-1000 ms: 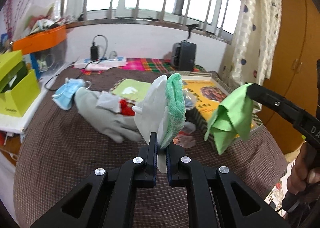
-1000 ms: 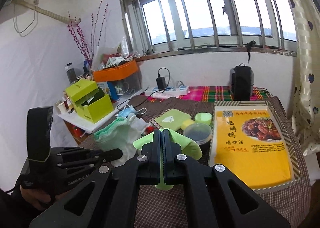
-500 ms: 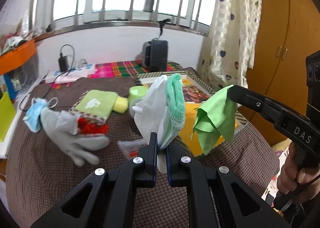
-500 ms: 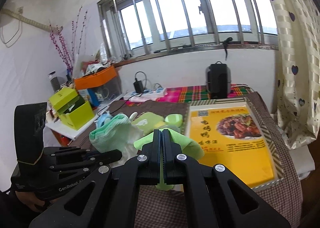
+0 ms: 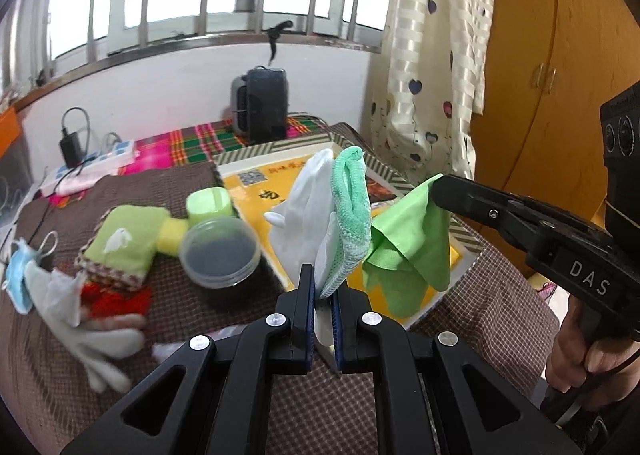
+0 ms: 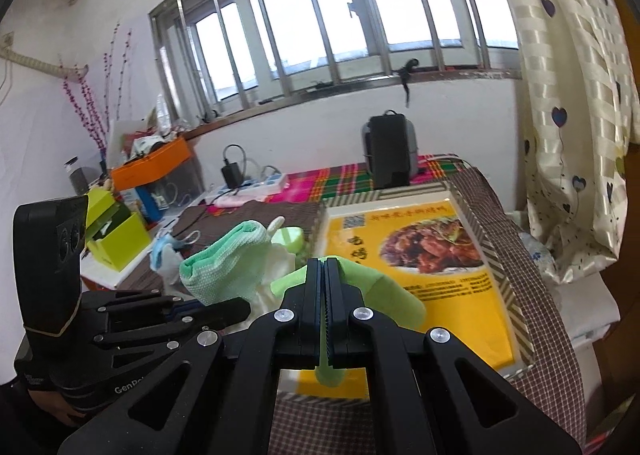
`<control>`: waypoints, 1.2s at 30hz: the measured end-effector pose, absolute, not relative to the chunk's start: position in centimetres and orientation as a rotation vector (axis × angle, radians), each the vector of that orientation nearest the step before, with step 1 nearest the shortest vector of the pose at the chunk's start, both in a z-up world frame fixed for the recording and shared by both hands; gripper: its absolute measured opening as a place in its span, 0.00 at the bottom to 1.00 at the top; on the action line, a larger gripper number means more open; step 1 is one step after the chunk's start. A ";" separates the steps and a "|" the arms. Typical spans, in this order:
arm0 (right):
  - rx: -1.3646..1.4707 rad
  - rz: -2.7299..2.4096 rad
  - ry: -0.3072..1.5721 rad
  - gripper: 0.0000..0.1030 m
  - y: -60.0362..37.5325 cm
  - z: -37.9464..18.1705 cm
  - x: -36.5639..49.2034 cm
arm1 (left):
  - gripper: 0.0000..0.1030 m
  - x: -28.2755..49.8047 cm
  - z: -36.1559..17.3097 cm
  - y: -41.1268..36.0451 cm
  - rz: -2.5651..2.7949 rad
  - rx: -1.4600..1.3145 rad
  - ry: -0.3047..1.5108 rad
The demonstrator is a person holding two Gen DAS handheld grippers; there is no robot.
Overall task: Organize soft objects
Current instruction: 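Lift both held items and carry them over the yellow food box, then lower glove and green cloth onto the box and open both grippers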
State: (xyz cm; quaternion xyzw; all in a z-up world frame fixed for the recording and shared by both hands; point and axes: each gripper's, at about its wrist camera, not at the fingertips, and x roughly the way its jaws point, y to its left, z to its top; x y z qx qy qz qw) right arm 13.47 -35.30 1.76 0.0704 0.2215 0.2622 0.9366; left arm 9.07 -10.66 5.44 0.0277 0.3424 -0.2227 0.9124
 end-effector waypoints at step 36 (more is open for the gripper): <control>0.116 0.303 0.633 0.31 -39.1 -2.5 20.3 | 0.28 16.1 1.7 -16.1 -0.591 0.010 0.832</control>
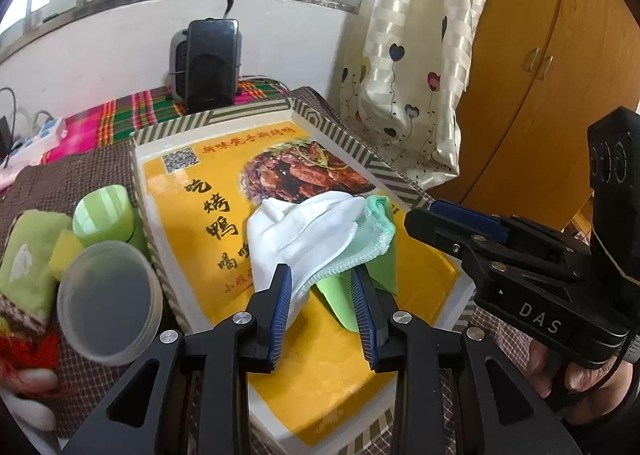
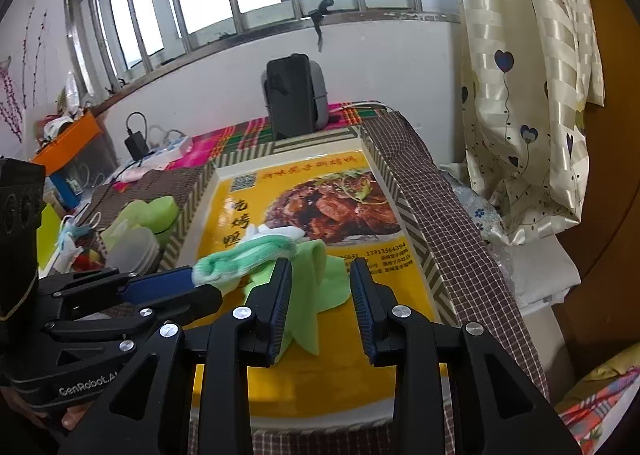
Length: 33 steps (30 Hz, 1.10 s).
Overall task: Organize soft objects
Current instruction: 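Lower glove and green cloth onto the box and open both grippers, then withdraw both open grippers from the yellow box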
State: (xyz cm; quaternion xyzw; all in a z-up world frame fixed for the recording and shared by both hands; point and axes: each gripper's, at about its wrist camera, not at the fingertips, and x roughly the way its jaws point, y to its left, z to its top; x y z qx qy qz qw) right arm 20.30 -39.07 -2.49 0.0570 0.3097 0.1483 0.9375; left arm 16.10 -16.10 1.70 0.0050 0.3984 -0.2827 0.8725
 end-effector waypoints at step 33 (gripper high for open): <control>0.106 0.343 0.739 0.21 -36.1 -5.0 23.1 | 0.28 11.8 2.5 -10.7 -0.494 -0.050 0.810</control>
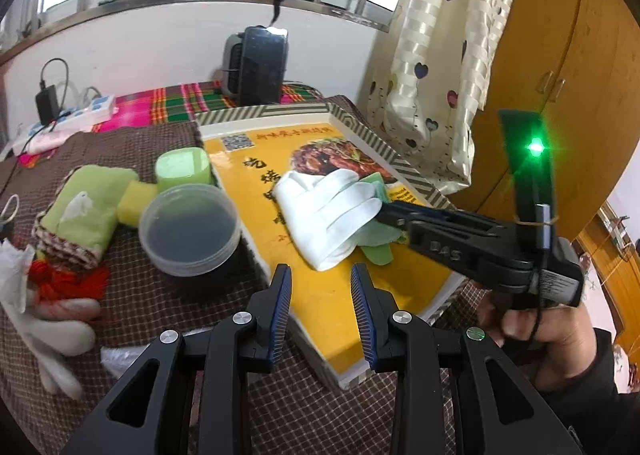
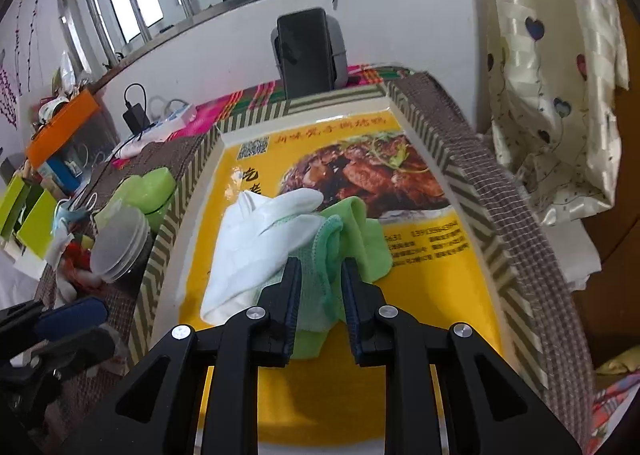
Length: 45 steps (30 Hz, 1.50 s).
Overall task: Organize soft objects
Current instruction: 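Withdraw both open grippers from the yellow box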
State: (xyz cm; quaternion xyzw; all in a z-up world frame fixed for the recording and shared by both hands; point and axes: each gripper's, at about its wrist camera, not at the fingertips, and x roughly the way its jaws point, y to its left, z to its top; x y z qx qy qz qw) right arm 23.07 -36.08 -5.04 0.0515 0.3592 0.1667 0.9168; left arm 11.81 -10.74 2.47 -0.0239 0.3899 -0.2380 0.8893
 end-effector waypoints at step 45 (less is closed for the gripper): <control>-0.066 0.710 0.665 0.39 -26.8 -3.2 10.0 | 0.30 3.0 0.0 0.4 -0.179 -0.126 0.824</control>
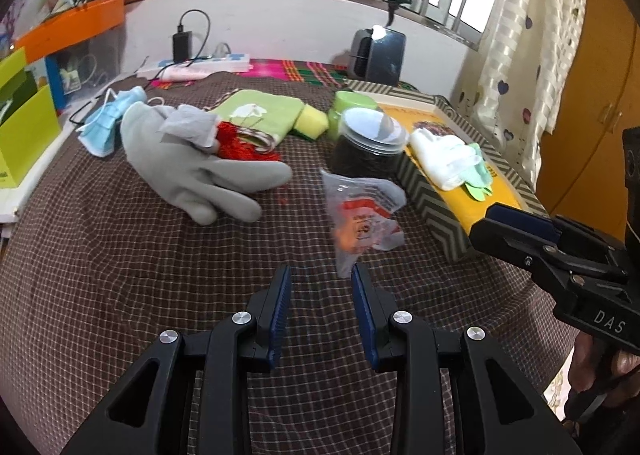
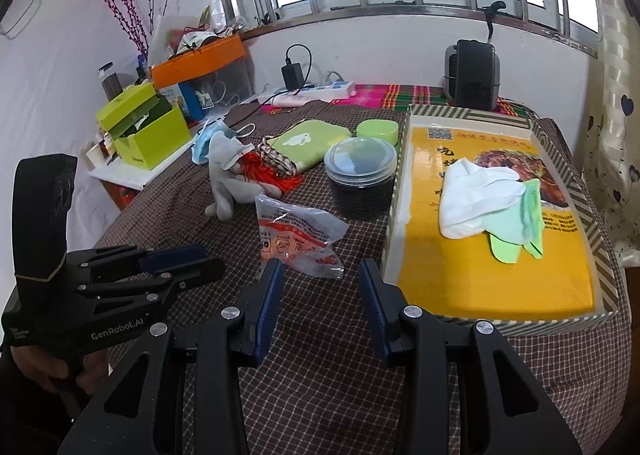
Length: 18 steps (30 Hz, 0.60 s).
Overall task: Organize soft objects
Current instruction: 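Withdraw both open grippers from the yellow box, then close right gripper on the clear red-printed plastic bag while left gripper approaches gray glove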
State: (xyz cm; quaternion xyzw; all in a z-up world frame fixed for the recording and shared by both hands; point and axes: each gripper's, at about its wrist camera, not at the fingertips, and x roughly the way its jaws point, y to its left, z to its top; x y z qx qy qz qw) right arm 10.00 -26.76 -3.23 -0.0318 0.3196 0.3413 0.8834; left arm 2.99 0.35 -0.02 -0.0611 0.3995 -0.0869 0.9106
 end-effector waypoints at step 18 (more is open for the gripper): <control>-0.125 0.732 0.711 0.40 -22.8 -4.7 11.4 | 0.39 4.0 -0.6 3.9 -0.106 -0.189 0.823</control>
